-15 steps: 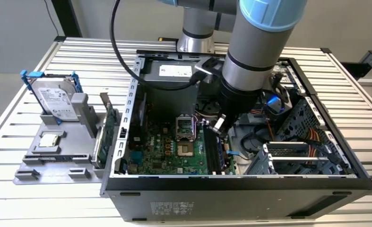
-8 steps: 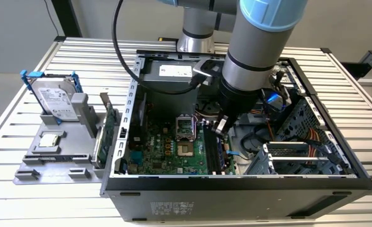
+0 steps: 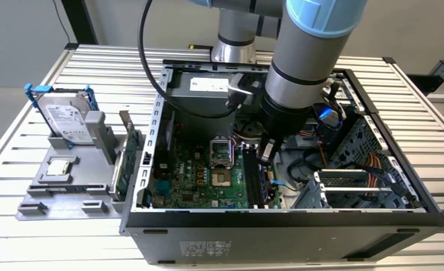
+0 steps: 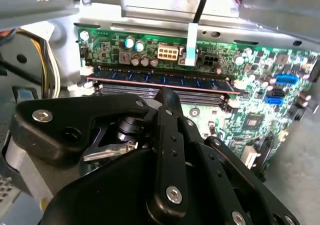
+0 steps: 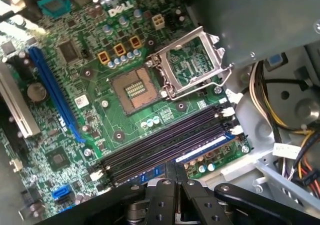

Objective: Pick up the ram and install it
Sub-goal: 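Press down the ram until it locks into place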

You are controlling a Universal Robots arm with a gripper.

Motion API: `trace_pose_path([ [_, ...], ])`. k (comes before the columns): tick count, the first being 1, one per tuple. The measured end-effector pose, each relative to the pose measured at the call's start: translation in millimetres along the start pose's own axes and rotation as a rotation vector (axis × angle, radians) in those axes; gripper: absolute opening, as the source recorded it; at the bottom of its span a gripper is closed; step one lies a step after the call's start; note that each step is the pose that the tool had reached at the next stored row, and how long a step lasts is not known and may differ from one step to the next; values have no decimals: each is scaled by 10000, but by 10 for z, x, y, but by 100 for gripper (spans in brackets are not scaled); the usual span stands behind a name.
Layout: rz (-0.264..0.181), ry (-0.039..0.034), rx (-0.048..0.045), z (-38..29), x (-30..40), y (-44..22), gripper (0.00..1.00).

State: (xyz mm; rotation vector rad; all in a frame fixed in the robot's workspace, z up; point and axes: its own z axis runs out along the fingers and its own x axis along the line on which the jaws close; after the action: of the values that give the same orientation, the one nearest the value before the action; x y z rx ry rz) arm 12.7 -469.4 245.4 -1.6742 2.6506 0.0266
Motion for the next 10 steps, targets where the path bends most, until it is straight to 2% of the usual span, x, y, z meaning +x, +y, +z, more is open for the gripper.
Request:
trace_pose_path([
  [10,-1687,3,9,0,0,-1,0],
])
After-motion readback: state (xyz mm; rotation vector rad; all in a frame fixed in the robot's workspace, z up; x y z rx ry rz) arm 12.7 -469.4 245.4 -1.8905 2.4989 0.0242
